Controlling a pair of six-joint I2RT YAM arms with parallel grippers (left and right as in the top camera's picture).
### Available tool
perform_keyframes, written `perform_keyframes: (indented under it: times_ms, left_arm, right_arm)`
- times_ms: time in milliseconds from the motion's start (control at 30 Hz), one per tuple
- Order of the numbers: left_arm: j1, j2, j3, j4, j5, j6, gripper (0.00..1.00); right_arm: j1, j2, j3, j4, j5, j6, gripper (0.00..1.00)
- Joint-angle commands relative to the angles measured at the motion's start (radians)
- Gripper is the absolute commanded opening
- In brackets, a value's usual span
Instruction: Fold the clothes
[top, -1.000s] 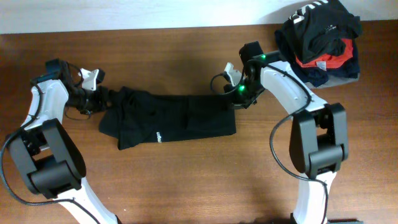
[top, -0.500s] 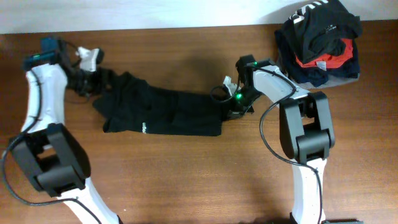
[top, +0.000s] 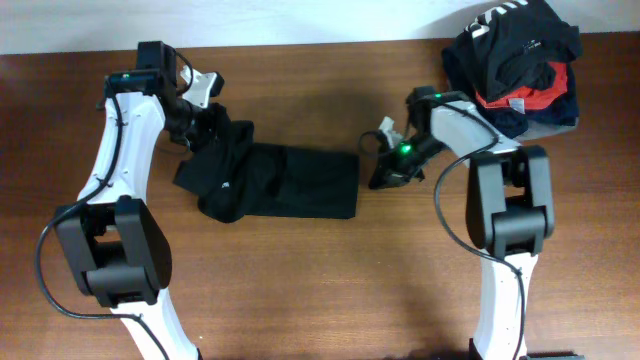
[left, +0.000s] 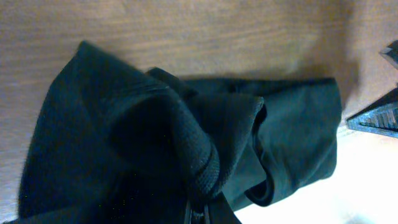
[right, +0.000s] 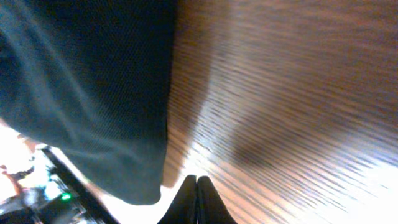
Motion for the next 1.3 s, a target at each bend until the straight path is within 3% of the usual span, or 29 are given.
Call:
perform_keyframes:
  times_ms: [0, 367, 933, 1267]
  left_arm:
    - [0.002, -0.046, 0.069, 0.003, -0.012, -0.025, 0.01]
    - [-0.029, -0.065, 0.132, 0.003, -0.012, -0.029, 0.01]
    - [-0.129, -0.103, 0.132, 0.006, -0.012, -0.029, 0.01]
    - [-0.303, -0.121, 0.132, -0.001, -0.013, -0.029, 0.00]
  right_arm:
    - [-0.028, -0.073, 0.010, -0.015, -0.155, -0.067, 0.04]
    - [0.016, -0.085, 0.010, 0.042, -0.272, -0.070, 0.04]
    - [0.135, -0.005, 0.010, 0.101, -0.011, 0.048, 0.04]
    - [0.124, 0.046, 0.010, 0.098, 0.016, 0.063, 0.04]
